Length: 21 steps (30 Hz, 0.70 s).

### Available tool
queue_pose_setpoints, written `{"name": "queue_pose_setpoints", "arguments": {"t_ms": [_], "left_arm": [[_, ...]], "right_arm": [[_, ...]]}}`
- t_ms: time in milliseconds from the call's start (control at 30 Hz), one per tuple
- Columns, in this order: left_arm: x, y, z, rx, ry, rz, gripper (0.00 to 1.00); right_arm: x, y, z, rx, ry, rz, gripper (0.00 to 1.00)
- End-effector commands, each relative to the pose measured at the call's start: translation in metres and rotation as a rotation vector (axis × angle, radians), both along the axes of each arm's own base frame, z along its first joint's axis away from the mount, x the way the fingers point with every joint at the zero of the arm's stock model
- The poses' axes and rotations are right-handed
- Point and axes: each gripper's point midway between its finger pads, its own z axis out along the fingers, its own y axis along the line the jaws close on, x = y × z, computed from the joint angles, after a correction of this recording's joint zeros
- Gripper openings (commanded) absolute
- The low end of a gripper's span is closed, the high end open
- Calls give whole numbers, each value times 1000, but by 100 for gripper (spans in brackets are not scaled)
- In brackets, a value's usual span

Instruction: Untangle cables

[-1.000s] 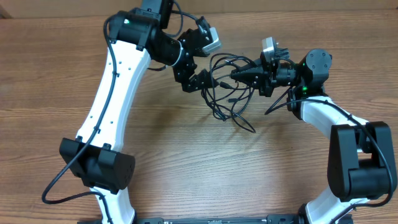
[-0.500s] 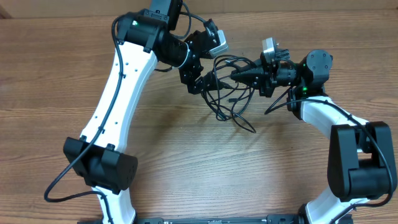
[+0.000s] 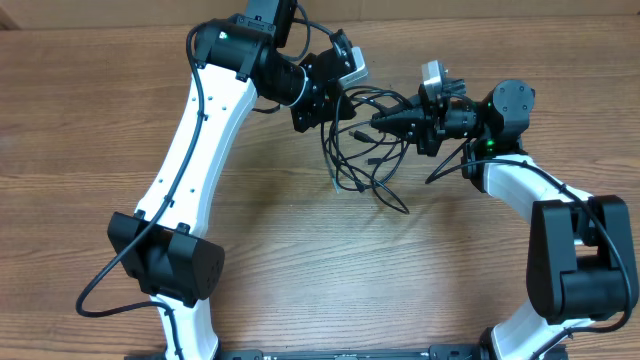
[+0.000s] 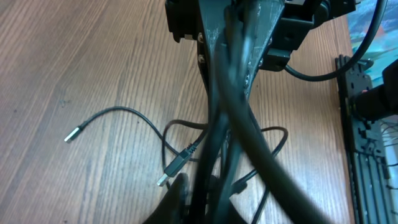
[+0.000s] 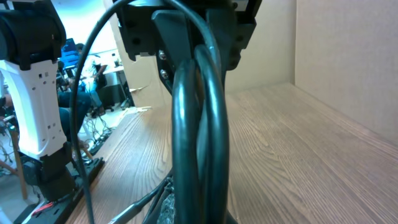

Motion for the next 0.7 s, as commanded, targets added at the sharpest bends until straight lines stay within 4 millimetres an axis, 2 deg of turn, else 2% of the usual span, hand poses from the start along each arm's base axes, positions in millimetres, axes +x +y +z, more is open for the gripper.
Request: {"name": "queue_pose_setpoints", "arguments": {"t_ms": [0,433,533,667], "left_arm": [[3,-2,1,-7,-6,-1,4],[6,0,2,-12,29,43,4],[7,2,2,-12,56,69,4],[5,4,8,-17,54,79,4]], "right_arm": [[-5,2,9,1,-23,15,4],[-5,2,8,0,-7,14,5],[-4,2,6,-1,8,13,10],[2,2,4,3,47,-19,25]]}}
